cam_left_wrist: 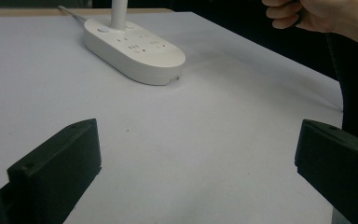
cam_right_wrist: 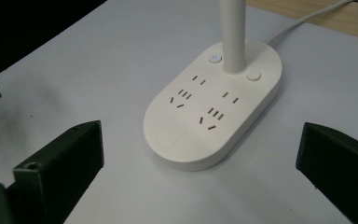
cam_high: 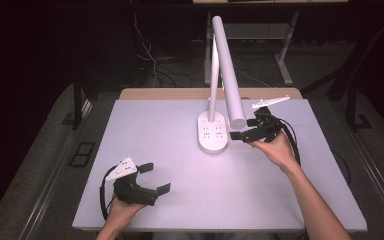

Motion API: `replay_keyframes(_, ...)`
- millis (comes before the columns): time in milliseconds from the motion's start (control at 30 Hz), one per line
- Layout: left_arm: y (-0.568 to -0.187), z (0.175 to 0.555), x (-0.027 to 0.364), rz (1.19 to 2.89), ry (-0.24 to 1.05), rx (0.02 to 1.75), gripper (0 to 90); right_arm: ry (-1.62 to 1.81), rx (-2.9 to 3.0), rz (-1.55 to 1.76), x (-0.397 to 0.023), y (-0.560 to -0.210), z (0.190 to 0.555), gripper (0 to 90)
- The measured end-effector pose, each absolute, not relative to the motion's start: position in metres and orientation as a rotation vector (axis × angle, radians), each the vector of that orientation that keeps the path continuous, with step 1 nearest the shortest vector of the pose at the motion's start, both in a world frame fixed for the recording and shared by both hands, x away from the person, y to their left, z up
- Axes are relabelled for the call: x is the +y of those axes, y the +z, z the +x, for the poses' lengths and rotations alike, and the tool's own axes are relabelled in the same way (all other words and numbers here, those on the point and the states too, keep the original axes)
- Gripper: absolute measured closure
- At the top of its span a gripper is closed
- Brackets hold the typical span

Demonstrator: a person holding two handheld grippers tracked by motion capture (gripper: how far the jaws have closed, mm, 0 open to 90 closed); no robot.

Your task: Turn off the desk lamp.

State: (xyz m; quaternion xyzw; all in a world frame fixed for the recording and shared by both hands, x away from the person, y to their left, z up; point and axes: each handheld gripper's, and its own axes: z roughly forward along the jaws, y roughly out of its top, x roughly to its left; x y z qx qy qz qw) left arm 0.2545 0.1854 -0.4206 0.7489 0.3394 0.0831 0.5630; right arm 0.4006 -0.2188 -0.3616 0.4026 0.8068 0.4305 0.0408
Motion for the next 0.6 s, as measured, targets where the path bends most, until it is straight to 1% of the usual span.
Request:
replay_keyframes(167, -0.421, 0.255, 0.186, 1.764, 0.195, 0.799, 0.0, 1.307, 2.478, 1.249, -0.213, -0.362, 0.412, 0.7)
replay_keyframes(200, -0.421, 0.255, 0.186, 1.765, 0.196, 0.798, 0.0, 1.31, 2.479, 1.252, -0.213, -0.362, 0.414, 3.7)
replay_keyframes(267, -0.421, 0.255, 0.186, 1.764, 0.195, 0.798, 0.0, 1.323, 2.481, 1.243, -0.212, -0.362, 0.416, 5.3)
replay_keyframes(500, -0.421, 0.255, 0.187, 1.76, 0.192, 0.802, 0.0, 1.304, 2.483, 1.262, -0.207, -0.365, 0.431, 7.4)
replay_keyframes(533, -0.421, 0.255, 0.187, 1.759, 0.192, 0.803, 0.0, 1.32, 2.483, 1.267, -0.207, -0.366, 0.434, 10.6)
replay_keyframes(600, -0.421, 0.255, 0.186, 1.759, 0.192, 0.803, 0.0, 1.328, 2.477, 1.271, -0.207, -0.366, 0.435, 12.4)
